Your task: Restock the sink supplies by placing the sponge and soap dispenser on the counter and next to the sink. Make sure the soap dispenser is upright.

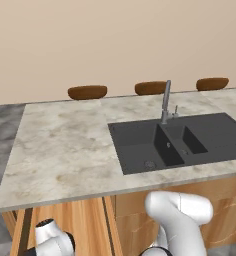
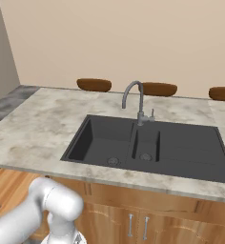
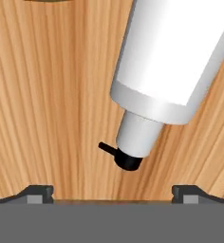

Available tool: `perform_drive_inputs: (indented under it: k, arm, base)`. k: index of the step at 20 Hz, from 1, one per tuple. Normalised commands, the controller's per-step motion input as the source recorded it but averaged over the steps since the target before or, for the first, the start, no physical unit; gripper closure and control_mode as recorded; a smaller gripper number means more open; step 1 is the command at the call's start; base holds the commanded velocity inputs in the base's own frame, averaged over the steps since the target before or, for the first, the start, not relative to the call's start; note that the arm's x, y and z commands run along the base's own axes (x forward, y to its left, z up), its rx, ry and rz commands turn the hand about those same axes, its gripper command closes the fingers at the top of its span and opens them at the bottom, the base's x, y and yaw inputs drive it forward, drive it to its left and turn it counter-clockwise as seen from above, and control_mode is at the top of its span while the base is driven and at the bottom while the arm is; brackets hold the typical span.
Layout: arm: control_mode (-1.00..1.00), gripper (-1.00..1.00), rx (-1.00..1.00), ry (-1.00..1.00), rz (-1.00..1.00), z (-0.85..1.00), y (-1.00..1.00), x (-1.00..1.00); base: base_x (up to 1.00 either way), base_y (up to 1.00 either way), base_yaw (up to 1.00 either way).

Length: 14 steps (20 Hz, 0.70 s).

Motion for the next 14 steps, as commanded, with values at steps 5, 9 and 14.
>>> perform_drive_inputs:
  k: [5,9,14]
  arm:
    - [-1.0,-1.0,-0.02,0.0,0.0,0.0,-0.01,1.0]
    - [-1.0,-1.0,-0.04,0.0,0.0,-0.08,0.12,0.43]
    - [-1.0,-1.0,-0.03,0.0,0.0,-0.28,0.17,0.0]
  base:
    - [0.0,0.0,0.0]
    - [0.0,0.0,0.0]
    - [0.0,0.0,0.0]
